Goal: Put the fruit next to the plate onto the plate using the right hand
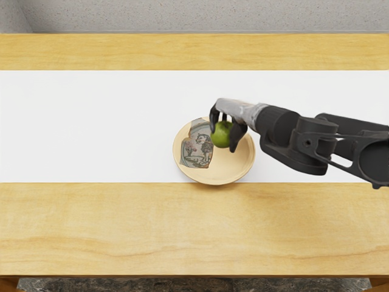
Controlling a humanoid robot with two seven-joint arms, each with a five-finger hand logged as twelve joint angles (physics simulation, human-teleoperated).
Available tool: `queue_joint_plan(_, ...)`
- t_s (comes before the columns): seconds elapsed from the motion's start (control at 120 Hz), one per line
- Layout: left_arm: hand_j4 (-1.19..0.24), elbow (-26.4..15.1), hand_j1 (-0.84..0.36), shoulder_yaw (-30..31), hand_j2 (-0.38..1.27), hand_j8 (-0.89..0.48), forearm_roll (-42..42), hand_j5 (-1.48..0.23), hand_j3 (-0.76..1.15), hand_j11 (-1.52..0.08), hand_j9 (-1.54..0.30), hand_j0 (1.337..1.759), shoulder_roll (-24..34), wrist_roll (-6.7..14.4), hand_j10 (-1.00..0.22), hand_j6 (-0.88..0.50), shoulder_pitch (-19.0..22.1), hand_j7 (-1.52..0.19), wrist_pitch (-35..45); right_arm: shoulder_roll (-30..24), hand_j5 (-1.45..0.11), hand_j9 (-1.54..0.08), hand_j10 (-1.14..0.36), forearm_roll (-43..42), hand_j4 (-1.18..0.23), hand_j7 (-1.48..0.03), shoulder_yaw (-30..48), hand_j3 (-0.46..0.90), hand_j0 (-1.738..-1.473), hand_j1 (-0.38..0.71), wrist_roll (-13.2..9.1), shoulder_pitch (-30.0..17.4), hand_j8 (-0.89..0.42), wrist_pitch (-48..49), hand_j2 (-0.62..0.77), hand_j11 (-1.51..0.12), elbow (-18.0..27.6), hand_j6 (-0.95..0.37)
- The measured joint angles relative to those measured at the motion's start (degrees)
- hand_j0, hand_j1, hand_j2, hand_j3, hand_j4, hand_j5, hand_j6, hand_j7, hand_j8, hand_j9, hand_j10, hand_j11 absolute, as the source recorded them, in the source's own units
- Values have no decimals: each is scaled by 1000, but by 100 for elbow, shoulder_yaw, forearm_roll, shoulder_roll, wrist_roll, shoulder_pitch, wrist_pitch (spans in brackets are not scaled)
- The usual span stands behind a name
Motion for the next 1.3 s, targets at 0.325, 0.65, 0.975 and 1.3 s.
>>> queue_joint_plan(0.325, 0, 0, 349, -1, 0, 0, -2, 0, 0, 0, 0, 1658, 0, 0, 0, 0, 0, 0, 0, 169, -1177, -1135, -520, -16, -743, -1073, -48, 0, -1648, 255, -2, -178, -267, -7, 462, -1119, -263, -322)
queue_joint_plan(0.65, 0, 0, 349, -1, 0, 0, 1, 0, 0, 0, 0, 1658, 0, 0, 0, 0, 0, 0, 0, 400, -346, -334, -167, 477, -231, -318, 627, 0, -1655, -162, -2, -258, -97, 253, 123, -330, -784, -111)
queue_joint_plan(0.975, 0, 0, 349, 0, 0, 0, -1, 0, 0, 0, 0, 1658, 0, 0, 0, 0, 0, 0, 0, -1076, -90, -87, -50, 2476, -63, -84, 2222, 0, -1658, -294, 378, -399, -37, 2723, 23, -86, -807, -40)
queue_joint_plan(1.3, 0, -4, 349, -5, 0, 0, -2, 0, 0, 0, 0, 1658, 0, 0, 0, 0, -1, 0, 0, -2581, -38, -37, -26, 4126, -29, -36, 2595, 0, -1658, -321, 1389, -991, -24, 3586, 3, -37, -838, -25)
